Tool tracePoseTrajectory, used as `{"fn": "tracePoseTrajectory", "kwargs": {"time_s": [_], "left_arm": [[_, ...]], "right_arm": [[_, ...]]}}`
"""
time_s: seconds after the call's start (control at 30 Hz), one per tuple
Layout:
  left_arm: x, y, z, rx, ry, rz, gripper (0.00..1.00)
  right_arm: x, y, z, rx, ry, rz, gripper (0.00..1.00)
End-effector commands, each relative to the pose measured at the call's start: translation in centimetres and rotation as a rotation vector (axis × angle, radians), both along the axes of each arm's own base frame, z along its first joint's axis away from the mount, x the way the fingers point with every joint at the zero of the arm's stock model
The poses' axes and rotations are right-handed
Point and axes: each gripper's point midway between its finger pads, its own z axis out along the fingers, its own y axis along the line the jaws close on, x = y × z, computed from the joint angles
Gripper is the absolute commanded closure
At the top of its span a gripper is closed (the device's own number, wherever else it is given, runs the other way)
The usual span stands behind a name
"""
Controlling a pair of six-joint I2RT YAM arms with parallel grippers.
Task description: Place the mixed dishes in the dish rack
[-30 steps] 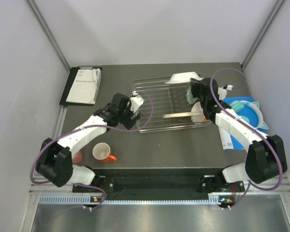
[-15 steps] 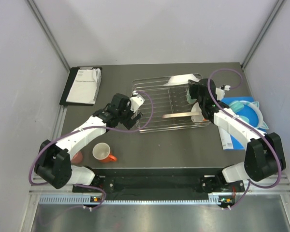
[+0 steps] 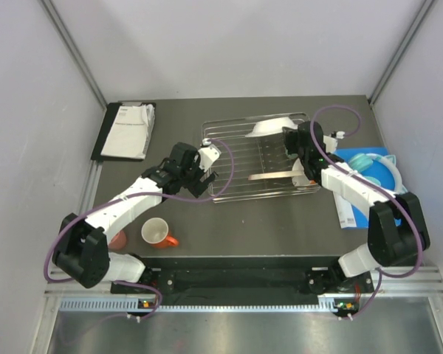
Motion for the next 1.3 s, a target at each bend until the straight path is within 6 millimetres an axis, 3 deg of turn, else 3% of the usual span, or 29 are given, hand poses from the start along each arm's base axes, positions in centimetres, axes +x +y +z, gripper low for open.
{"fn": "tracePoseTrajectory", "kwargs": {"time_s": [0.0, 0.13, 0.27, 0.3, 0.37, 0.43, 0.47, 0.57, 0.73, 0.87, 1.0, 1.27], "left_arm": [[0.5, -1.3, 2.7, -0.083, -0.074, -0.010, 0.01], [0.2, -1.1, 2.5, -0.079, -0.069, -0.011, 0.01], [-0.2, -1.0, 2.1, -0.075, -0.064, -0.015, 0.01], [-0.2, -0.9, 1.9, -0.071, -0.061, -0.013, 0.01], [-0.4, -0.8, 1.7, -0.068, -0.059, -0.016, 0.01], [-0.4, -0.8, 1.6, -0.068, -0.058, -0.018, 0.01], [-0.4, -0.8, 1.6, -0.067, -0.056, -0.018, 0.01], [-0.5, -0.8, 1.6, -0.064, -0.053, -0.018, 0.01], [-0.5, -0.5, 2.1, -0.054, -0.062, -0.016, 0.01], [-0.6, -0.1, 2.6, -0.039, -0.065, -0.013, 0.01], [-0.8, 0.3, 3.4, -0.010, -0.085, -0.032, 0.01], [-0.7, 1.7, 7.1, 0.041, -0.149, -0.016, 0.01]], "right_arm": [[2.4, 1.8, 5.9, 0.111, -0.179, 0.032, 1.00], [3.0, 2.2, 5.3, 0.106, -0.174, 0.041, 1.00], [3.4, 2.1, 6.7, 0.082, -0.210, 0.037, 0.73], [3.6, 2.0, 7.4, 0.076, -0.227, 0.032, 0.59], [3.8, 1.7, 8.2, 0.052, -0.245, 0.029, 0.45], [4.1, 1.5, 9.3, 0.040, -0.266, 0.028, 0.40], [4.2, 1.5, 9.5, 0.039, -0.270, 0.028, 0.32], [4.4, 1.3, 10.4, 0.039, -0.289, 0.034, 0.27], [2.9, 1.4, 10.6, 0.007, -0.285, 0.079, 0.15], [0.8, 1.4, 9.0, -0.042, -0.242, 0.129, 0.00], [-1.0, 0.5, 9.3, -0.070, -0.248, 0.146, 0.00], [-3.2, -1.2, 10.1, -0.119, -0.249, 0.189, 0.00]]}}
